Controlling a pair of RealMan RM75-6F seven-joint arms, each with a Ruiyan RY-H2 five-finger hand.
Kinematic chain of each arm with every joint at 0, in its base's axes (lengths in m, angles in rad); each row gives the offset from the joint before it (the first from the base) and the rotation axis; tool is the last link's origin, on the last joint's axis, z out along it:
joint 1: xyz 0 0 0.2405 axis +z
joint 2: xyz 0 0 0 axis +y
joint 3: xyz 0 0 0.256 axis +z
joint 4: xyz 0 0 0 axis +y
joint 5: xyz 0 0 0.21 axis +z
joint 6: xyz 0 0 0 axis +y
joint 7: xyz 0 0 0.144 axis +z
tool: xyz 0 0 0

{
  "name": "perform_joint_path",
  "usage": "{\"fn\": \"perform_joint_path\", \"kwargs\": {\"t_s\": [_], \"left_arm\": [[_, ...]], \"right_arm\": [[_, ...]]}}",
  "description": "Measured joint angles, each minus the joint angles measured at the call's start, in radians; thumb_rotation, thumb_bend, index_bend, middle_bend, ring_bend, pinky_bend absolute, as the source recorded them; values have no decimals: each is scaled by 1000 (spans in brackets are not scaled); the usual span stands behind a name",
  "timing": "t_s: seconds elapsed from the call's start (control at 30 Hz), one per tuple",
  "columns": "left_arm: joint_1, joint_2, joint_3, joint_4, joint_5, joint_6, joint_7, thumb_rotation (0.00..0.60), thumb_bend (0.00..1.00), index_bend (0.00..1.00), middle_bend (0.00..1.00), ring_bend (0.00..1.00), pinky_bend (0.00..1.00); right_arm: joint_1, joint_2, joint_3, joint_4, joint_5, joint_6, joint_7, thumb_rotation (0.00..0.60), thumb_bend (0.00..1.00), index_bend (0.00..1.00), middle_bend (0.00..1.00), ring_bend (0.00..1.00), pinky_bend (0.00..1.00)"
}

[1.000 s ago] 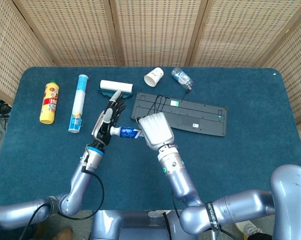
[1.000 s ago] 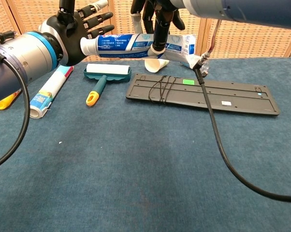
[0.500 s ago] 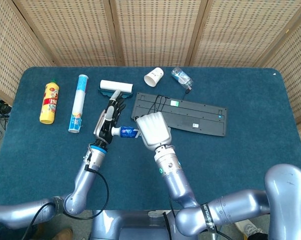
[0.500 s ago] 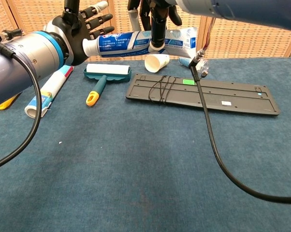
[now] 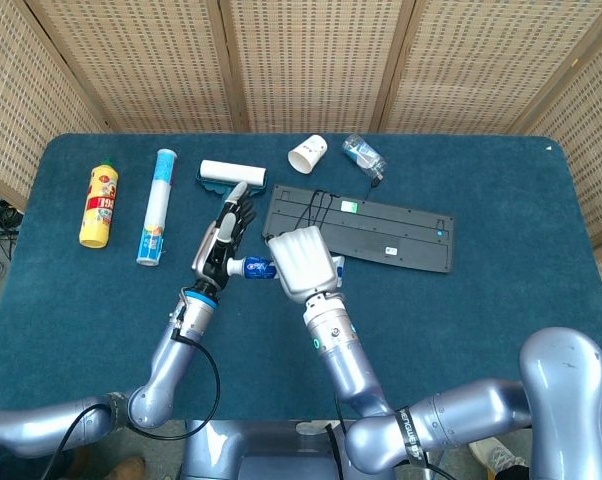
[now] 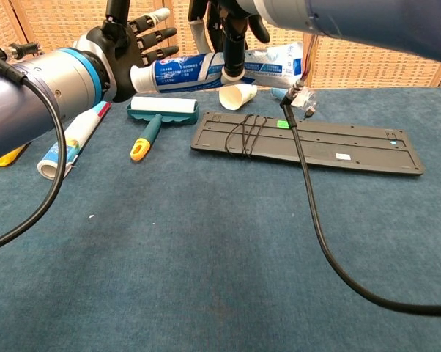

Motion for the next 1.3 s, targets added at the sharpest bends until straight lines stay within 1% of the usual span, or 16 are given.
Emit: {"fn": "perform_joint_path", "kwargs": {"t_s": [0.43, 0.7, 0.93, 1.07, 1.13, 1.2, 1.3], "left_arm": [[4, 11, -21, -18, -39, -34, 23, 181, 0, 0, 0, 0, 0], [26, 51, -27, -18, -39, -51, 24, 180, 0, 0, 0, 0, 0], [73, 151, -27, 34, -1, -95, 7, 178, 0, 0, 0, 0, 0], [109, 226, -30, 82, 47, -128, -32, 179, 0, 0, 0, 0, 0], [123, 255, -29, 103, 74, -139, -45, 185, 0, 0, 0, 0, 0], [134, 279, -24, 126, 101, -144, -46, 203, 0, 0, 0, 0, 0], [150, 339, -4, 157, 160, -161, -32, 281, 0, 0, 0, 0, 0]], "right_arm": [[-2, -10, 2, 1, -6, 12, -6, 600, 633, 707, 731, 645, 761], [-30, 23, -5, -1, -13, 12, 6, 600, 633, 707, 731, 645, 761], [-83, 97, -19, -14, -27, -3, 41, 600, 633, 707, 731, 645, 761], [-123, 142, -48, -19, -43, -29, 65, 600, 633, 707, 731, 645, 761], [-134, 149, -63, -18, -49, -40, 72, 600, 633, 707, 731, 645, 761], [-143, 150, -79, -15, -52, -49, 78, 600, 633, 707, 731, 645, 761], [-158, 141, -119, 1, -69, -71, 89, 600, 633, 707, 731, 645, 761]]}}
